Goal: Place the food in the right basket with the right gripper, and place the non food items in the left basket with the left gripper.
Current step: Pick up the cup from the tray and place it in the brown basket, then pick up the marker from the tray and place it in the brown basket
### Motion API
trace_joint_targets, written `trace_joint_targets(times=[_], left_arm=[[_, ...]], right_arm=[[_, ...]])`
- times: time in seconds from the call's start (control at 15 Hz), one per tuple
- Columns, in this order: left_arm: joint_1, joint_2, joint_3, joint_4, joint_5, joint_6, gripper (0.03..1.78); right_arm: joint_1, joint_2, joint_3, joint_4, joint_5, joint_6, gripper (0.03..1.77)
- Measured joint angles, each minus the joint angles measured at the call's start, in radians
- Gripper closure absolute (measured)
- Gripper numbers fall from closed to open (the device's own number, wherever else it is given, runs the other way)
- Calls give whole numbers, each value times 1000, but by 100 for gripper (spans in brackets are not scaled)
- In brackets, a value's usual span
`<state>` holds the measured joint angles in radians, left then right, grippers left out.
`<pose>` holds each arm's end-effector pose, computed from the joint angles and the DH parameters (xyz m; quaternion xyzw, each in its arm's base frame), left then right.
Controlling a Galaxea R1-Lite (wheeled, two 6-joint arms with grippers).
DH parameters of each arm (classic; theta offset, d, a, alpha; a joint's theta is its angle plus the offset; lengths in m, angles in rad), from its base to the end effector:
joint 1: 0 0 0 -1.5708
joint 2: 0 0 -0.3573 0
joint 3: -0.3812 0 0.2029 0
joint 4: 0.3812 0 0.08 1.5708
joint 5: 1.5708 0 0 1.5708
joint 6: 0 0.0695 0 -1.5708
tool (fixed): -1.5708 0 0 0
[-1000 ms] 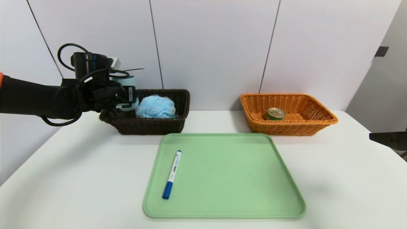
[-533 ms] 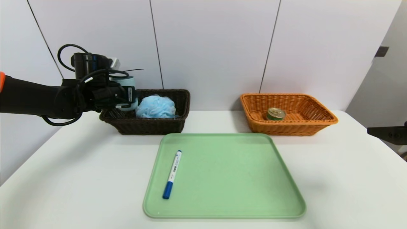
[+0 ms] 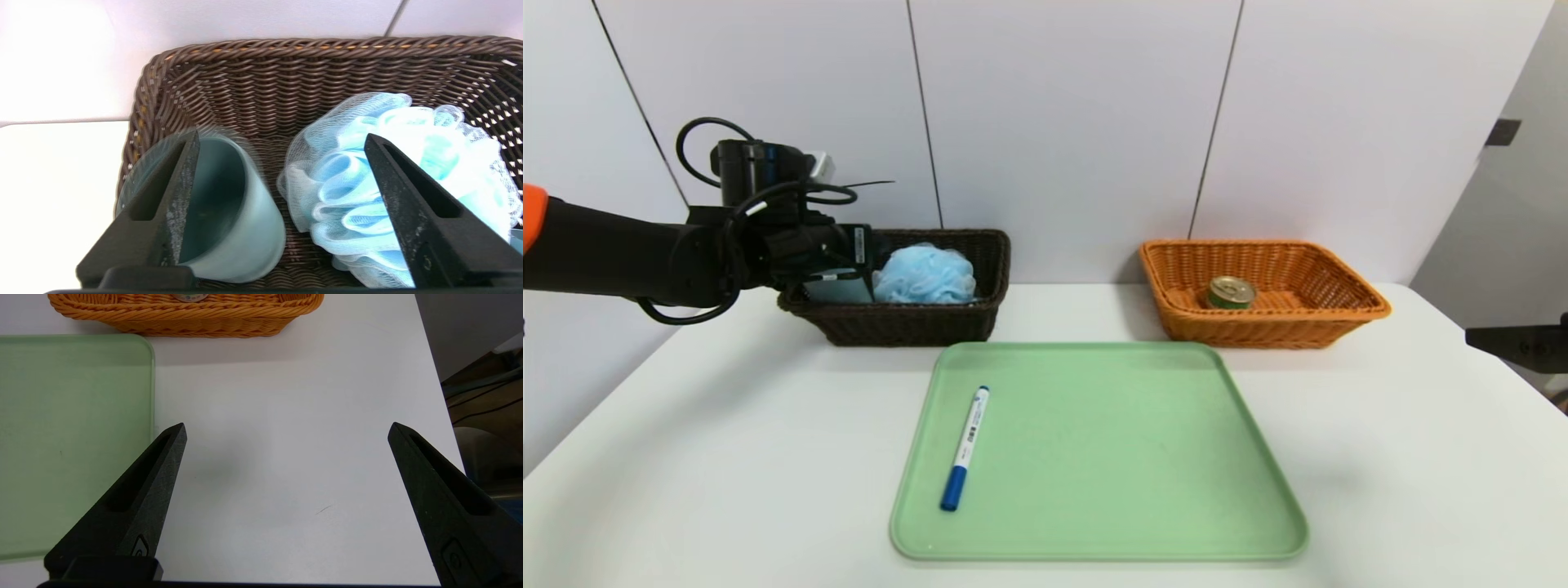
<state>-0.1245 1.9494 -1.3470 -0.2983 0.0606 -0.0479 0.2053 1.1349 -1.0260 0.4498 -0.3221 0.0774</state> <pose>0.4694 -0.0545 0.2428 -0.0097 0.1515 -0.0280 0.9880 0.1693 0.0128 0.3011 -0.0347 0.2638 -0.0664 0.9617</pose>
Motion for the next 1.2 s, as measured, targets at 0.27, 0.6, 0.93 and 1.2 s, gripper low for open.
trace_joint_targets(times=[0.27,0.6,0.93,1.2], left_arm=[[-1,-33,-13,0,2,16,26],[-32,-199,-127,201,-6,103,19],[-96,-318,-250,506,-24,106,15],[-201,-388,-364,800,-14,99,14]], right_arm=[[0,-1,4,3,0,0,10],[-6,-3,13,1,0,0,10],[-6,0,17,1,1,0,10],[-6,4,18,0,2,0,10]])
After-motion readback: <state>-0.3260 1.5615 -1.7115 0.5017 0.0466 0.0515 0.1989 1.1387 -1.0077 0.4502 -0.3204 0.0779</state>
